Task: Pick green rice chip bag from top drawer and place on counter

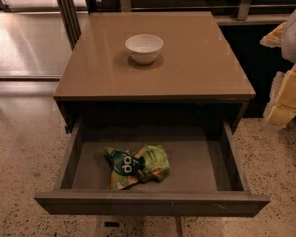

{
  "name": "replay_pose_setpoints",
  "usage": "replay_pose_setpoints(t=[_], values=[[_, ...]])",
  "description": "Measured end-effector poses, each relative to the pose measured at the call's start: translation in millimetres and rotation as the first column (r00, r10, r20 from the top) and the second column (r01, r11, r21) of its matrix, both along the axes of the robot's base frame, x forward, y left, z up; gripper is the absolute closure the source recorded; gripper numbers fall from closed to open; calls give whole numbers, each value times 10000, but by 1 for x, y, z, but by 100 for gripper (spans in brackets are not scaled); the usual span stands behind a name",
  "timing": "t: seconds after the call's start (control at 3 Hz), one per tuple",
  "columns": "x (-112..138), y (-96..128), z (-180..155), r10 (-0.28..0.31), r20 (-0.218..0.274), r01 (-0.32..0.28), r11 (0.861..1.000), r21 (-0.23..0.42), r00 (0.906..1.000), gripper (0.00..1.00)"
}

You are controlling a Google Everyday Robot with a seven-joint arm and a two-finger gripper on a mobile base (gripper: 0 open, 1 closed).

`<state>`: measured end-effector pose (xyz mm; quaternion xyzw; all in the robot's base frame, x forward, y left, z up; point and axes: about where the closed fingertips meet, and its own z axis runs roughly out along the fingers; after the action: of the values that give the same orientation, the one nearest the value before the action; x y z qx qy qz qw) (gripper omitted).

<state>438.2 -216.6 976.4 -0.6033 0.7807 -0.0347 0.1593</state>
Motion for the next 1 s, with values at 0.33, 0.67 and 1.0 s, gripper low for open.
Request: replay_pose_setpoints(t=[0.33, 0.67, 1.0], values=[[0, 0, 0, 0, 0, 0, 10000, 0, 10000, 0], [2, 8, -9, 174, 301, -186, 9991, 377, 9994, 0], [9, 36, -52, 594, 324, -641, 9832, 1707, 9977, 0]])
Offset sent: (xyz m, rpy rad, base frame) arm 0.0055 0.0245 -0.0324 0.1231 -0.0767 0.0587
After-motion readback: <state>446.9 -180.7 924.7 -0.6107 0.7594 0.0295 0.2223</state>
